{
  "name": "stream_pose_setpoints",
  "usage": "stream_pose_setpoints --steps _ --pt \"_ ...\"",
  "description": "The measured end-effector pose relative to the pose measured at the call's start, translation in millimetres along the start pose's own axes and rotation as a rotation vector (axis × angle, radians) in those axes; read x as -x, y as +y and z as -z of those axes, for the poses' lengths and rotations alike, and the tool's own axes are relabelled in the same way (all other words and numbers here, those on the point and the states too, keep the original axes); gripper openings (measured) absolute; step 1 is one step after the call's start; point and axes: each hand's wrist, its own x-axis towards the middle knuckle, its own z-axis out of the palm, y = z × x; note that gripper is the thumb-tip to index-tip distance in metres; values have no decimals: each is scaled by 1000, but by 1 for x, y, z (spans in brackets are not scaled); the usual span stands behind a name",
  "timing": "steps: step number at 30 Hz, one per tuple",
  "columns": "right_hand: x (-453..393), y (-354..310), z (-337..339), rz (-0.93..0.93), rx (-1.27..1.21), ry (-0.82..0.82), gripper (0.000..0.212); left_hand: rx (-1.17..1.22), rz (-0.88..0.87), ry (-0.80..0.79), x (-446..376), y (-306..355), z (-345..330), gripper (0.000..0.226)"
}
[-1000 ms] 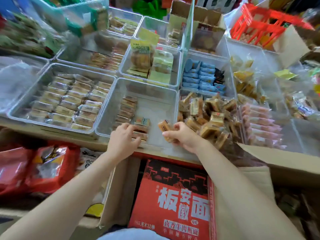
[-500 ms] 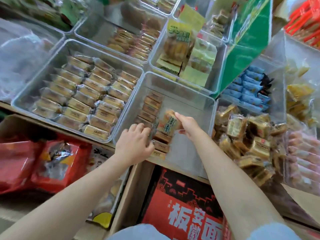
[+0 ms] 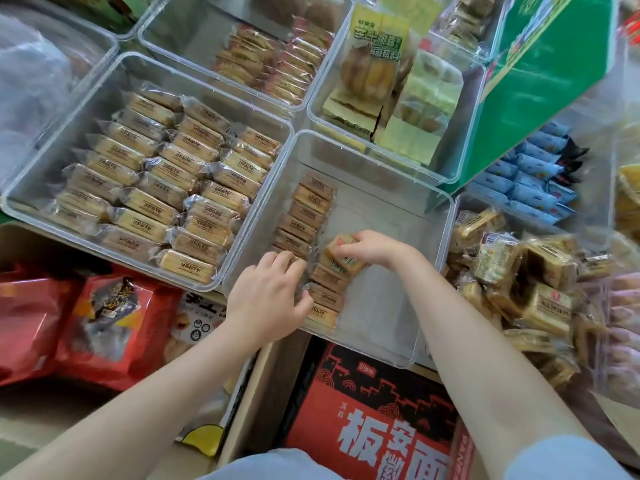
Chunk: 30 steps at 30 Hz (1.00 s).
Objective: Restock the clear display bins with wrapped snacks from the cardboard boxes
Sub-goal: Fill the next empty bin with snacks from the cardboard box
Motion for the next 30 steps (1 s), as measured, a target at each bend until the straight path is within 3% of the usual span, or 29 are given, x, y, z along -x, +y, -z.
stream_pose_setpoints --steps 3,8,10,13,16,21,23,27,30 --pt "-2 -3 3 -1 161 -55 81 -9 -36 -47 -1 1 4 60" --pt "0 -10 -4 55 230 -12 76 8 -203 -377 -21 18 6 69" --pt "2 -4 -6 106 176 117 76 -3 -177 -493 -28 22 3 74" --pt "7 9 -15 202 190 417 73 -25 -164 -520 -31 22 0 74" --pt "6 20 -33 236 174 399 70 -4 -172 -474 -29 22 0 71" --pt "7 28 -49 181 -2 414 46 15 -183 -362 -25 20 1 64" --pt "10 27 -56 129 -33 396 48 16 -235 -238 -23 20 0 55" --pt "14 23 -68 162 -173 359 54 47 -321 155 -10 12 -5 31" --pt "11 17 -69 114 -235 377 55 45 -186 195 3 2 -10 31"
